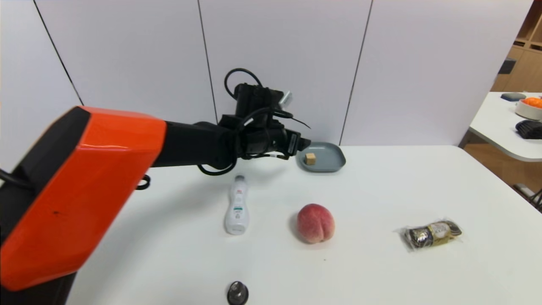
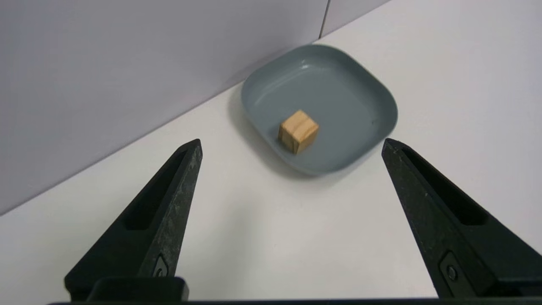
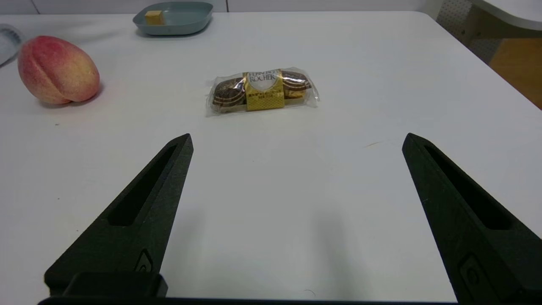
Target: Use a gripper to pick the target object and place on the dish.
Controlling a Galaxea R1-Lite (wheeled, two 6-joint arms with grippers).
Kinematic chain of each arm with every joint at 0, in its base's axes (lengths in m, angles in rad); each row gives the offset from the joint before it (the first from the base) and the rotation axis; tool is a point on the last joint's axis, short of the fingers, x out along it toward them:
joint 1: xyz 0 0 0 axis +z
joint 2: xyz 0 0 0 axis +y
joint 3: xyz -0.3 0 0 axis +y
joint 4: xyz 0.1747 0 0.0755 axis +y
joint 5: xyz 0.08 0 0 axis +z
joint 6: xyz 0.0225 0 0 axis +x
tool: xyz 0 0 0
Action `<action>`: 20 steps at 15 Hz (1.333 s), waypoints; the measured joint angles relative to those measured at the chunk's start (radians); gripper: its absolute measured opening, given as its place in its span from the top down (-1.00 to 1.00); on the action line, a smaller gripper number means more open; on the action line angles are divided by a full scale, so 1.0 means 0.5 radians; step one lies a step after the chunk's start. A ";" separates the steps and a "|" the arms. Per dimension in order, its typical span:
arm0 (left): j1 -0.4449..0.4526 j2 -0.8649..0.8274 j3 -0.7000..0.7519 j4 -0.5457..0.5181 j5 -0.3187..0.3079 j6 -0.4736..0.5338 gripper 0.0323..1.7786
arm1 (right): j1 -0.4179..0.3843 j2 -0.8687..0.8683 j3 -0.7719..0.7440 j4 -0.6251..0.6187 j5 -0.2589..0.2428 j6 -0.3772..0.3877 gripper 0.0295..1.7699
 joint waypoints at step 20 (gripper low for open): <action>0.770 -3.071 2.557 0.257 0.167 0.090 -0.90 | 0.000 0.000 0.000 0.000 0.001 -0.001 -0.93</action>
